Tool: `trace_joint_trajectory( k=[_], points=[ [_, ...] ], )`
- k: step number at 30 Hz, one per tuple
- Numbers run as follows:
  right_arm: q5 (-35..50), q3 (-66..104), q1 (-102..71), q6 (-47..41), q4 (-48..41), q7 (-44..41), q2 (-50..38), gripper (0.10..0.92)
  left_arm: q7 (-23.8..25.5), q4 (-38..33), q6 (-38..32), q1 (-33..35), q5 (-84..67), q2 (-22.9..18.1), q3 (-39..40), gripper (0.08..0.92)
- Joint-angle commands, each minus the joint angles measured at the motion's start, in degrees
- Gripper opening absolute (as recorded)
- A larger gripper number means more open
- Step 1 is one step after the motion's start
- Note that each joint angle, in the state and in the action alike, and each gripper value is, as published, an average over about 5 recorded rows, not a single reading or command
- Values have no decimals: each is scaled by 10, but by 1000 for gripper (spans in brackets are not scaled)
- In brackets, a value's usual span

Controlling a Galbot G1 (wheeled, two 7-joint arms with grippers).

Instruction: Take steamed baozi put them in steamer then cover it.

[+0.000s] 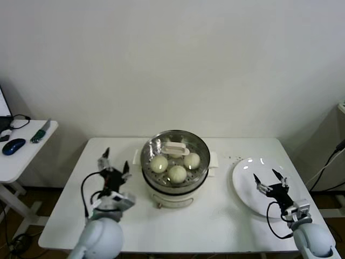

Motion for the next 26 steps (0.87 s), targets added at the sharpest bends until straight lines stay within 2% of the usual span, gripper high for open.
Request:
trace_joint_trajectory(
  k=[1, 5, 9, 26],
  points=[
    [-1, 1, -16, 18, 18, -10, 7, 823, -62, 80, -445, 117, -342, -66, -263, 823],
    [2, 0, -19, 40, 20, -15, 13, 823, -32, 117, -471, 127, -378, -114, -279, 823],
    [6, -1, -22, 51, 23, -18, 18, 823, -18, 136, -481, 136, -385, -128, -278, 823],
    [-3, -3, -25, 41, 43, -20, 18, 823, 9, 134, -468, 141, -373, -125, -276, 823]
  ],
)
